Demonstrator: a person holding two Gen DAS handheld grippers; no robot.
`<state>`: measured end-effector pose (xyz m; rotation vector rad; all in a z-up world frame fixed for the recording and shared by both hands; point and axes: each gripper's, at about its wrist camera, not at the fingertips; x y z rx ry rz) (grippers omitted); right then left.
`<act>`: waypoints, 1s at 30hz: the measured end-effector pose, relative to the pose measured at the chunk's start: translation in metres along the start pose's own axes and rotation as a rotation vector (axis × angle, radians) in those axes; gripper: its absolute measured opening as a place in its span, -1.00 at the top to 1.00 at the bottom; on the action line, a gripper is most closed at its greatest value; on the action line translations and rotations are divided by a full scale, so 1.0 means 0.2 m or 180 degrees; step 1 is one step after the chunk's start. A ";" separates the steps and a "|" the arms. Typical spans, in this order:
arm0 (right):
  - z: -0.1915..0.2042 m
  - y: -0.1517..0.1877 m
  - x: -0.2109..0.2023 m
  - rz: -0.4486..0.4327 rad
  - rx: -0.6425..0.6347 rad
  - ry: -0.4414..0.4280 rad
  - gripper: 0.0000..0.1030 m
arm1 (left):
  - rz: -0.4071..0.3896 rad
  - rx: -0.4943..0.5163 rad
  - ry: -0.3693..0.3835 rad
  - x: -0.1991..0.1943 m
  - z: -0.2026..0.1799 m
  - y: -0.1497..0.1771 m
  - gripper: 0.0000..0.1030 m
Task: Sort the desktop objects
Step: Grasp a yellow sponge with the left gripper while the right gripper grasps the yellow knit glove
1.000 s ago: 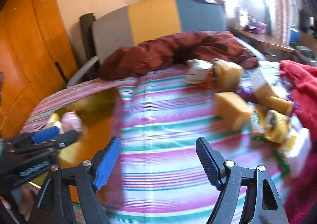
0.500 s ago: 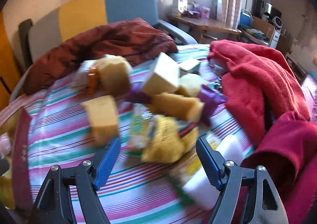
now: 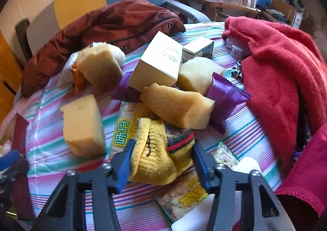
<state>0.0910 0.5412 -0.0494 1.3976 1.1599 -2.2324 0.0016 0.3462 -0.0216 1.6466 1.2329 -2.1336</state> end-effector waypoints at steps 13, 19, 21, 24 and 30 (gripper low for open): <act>-0.07 -0.03 0.01 0.0042 0.0253 -0.0134 0.18 | 0.0278 -0.0538 0.0342 0.25 -0.18 -0.35 -0.05; -0.07 -0.03 0.01 0.0054 0.0271 -0.0149 0.18 | 0.0388 0.0093 -0.0090 0.39 -0.31 -0.36 -0.06; -0.06 -0.03 0.01 0.0056 0.0245 -0.0136 0.18 | 0.0394 0.0241 -0.0164 0.42 -0.32 -0.34 -0.10; -0.05 -0.03 0.01 0.0051 0.0203 -0.0113 0.18 | 0.0254 0.0194 -0.0046 0.41 -0.29 -0.29 -0.06; -0.04 -0.03 0.01 0.0039 0.0176 -0.0096 0.18 | 0.0055 0.0089 0.0211 0.36 -0.20 -0.22 0.10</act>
Point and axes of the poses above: each gripper's, at about its wrist camera, not at the fingertips, and x roughly the way its jaws point, z to its left, y to its underside, and after that the axes turned 10 degrees about x, right-handed
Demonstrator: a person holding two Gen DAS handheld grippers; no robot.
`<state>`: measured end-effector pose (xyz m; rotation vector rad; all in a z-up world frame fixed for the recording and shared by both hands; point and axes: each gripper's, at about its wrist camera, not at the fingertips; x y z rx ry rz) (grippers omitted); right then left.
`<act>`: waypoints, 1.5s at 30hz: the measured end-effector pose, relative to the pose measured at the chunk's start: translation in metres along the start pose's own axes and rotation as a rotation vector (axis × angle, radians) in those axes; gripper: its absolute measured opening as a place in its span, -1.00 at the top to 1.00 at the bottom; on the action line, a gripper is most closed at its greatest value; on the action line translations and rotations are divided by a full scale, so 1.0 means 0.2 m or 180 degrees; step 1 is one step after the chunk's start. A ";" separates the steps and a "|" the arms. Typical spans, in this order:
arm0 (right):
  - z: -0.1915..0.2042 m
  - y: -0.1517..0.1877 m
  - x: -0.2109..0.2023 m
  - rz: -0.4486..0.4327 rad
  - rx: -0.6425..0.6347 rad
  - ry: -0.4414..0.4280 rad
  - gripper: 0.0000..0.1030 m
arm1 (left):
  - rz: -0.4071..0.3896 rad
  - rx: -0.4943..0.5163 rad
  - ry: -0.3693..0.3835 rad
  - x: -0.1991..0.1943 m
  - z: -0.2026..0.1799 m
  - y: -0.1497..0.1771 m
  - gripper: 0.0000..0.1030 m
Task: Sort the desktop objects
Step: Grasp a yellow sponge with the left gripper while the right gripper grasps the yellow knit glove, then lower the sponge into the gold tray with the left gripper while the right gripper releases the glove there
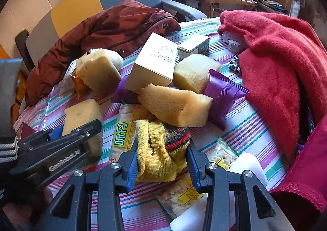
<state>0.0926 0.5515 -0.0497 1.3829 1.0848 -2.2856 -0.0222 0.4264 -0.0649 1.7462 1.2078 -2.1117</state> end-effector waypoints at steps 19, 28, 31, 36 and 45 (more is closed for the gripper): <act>0.15 0.06 -0.04 -0.0097 -0.0223 -0.0563 0.25 | -0.0199 -0.0192 0.0155 -0.30 0.25 0.37 0.17; 0.35 0.23 -0.11 -0.0270 -0.0676 -0.0973 0.25 | -0.0378 -0.0220 0.0004 -0.56 0.39 0.52 0.17; 0.46 0.34 -0.16 -0.0311 -0.0913 -0.1096 0.25 | -0.0464 -0.0278 -0.0218 -0.66 0.48 0.57 0.17; 0.63 0.50 -0.22 -0.0272 -0.0994 -0.1342 0.25 | -0.0566 -0.0377 -0.0637 -0.80 0.64 0.66 0.17; 1.00 0.67 -0.29 -0.0183 -0.1294 -0.1654 0.24 | -0.0555 -0.0629 -0.1051 -0.89 0.90 0.82 0.17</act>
Point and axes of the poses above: each gripper's, at about its wrist camera, not at the fingertips, and x roughly the way its jaws point, z to its left, y to its underside, and after that the axes turned 10 degrees about x, right-handed
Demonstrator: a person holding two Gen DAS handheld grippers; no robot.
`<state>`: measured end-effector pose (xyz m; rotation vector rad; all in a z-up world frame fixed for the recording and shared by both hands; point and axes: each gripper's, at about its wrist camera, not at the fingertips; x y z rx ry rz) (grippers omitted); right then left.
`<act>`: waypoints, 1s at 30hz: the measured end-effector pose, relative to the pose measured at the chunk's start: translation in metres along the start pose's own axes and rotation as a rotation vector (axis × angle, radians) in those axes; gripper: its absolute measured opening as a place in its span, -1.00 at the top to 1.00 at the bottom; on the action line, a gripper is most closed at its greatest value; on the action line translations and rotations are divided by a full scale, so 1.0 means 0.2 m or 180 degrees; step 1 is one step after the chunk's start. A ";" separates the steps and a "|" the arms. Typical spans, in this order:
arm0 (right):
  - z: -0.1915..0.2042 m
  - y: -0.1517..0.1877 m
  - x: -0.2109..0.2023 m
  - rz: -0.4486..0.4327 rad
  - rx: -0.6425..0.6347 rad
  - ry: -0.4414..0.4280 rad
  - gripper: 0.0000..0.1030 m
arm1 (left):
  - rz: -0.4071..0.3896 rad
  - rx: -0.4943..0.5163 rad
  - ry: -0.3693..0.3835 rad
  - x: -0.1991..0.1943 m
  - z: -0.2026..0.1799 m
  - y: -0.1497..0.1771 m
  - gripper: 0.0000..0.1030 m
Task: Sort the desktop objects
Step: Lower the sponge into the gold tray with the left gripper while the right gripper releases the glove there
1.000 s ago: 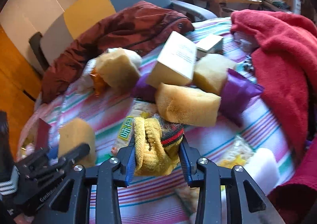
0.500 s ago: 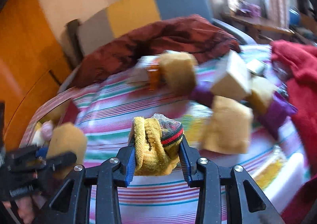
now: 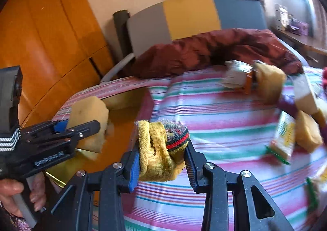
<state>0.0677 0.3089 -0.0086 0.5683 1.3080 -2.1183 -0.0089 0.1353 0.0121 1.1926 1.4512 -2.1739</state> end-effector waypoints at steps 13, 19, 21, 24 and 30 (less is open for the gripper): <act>0.41 -0.05 0.18 0.0145 -0.0420 -0.0226 0.23 | 0.0178 -0.0301 -0.0291 0.04 0.29 0.13 0.17; 0.50 -0.08 0.27 0.0237 -0.0517 -0.0200 0.23 | 0.0249 -0.0356 -0.0320 0.07 0.34 0.16 0.17; 0.51 -0.09 0.30 0.0265 -0.0526 -0.0189 0.22 | 0.0276 -0.0388 -0.0315 0.09 0.36 0.17 0.17; 0.52 -0.13 0.38 0.0324 -0.0485 -0.0143 0.21 | 0.0347 -0.0420 -0.0307 0.12 0.40 0.17 0.16; 0.59 -0.26 0.61 0.0465 -0.0469 0.0065 0.07 | 0.0565 -0.0617 -0.0149 0.24 0.48 0.19 0.10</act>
Point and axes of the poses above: each gripper's, at about its wrist camera, not at the fingertips, and x roughly the way its jaws point, z to its left, y to its underside, and after that the axes turned 10 degrees about x, right-handed
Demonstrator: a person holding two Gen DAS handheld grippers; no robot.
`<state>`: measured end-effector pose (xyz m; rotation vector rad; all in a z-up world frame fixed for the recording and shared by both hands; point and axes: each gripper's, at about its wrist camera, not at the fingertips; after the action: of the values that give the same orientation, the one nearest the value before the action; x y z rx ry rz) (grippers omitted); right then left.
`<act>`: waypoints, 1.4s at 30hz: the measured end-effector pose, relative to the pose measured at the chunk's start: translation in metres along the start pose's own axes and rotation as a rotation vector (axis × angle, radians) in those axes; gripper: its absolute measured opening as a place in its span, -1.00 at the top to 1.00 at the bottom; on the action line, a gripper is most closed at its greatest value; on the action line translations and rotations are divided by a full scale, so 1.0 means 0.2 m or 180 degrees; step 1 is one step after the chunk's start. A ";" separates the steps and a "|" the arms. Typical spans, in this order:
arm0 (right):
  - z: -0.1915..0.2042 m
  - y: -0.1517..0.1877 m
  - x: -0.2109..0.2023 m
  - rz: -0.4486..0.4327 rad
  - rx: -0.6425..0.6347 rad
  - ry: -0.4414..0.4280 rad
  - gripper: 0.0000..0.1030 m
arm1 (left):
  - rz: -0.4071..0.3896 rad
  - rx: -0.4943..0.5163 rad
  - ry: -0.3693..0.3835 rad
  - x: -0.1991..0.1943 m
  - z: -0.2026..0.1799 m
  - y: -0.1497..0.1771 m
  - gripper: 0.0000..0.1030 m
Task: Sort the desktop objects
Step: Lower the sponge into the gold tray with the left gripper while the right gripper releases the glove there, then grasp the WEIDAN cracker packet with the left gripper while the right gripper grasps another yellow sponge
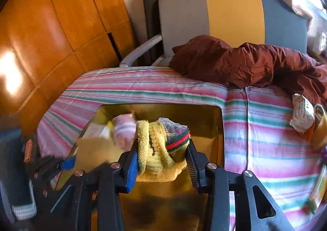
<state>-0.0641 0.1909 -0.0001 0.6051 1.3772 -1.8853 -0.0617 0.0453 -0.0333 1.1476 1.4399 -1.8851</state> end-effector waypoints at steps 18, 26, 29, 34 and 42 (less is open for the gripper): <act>-0.12 0.12 -0.30 -0.0492 0.0580 -0.0194 -0.61 | -0.0095 -0.0200 -0.0031 -0.05 0.14 -0.05 0.07; -0.27 0.25 -0.45 -0.0625 0.0895 -0.0197 -0.61 | -0.0195 -0.0396 -0.0095 -0.13 0.18 -0.05 0.07; -0.31 0.30 -0.46 -0.0590 0.0914 -0.0141 -0.61 | -0.0185 -0.0409 -0.0043 -0.14 0.14 -0.02 0.07; -0.39 0.39 -0.48 -0.0505 0.0875 0.0010 -0.47 | -0.0126 -0.0283 0.0106 -0.14 0.00 0.03 0.07; -0.71 0.49 -0.60 -0.0416 0.0920 0.0499 -0.44 | -0.0167 0.0146 0.0278 -0.21 -0.31 0.04 0.07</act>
<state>0.0827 0.3401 -0.0199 0.8377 1.2755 -2.2040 -0.0130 0.0973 -0.0077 1.2389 1.4941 -1.9346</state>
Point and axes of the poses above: each gripper's, at about its wrist camera, not at the fingertips, and x roughly the way its jaws point, z to its left, y to its underside, and after that the axes turned 10 degrees about x, right-handed
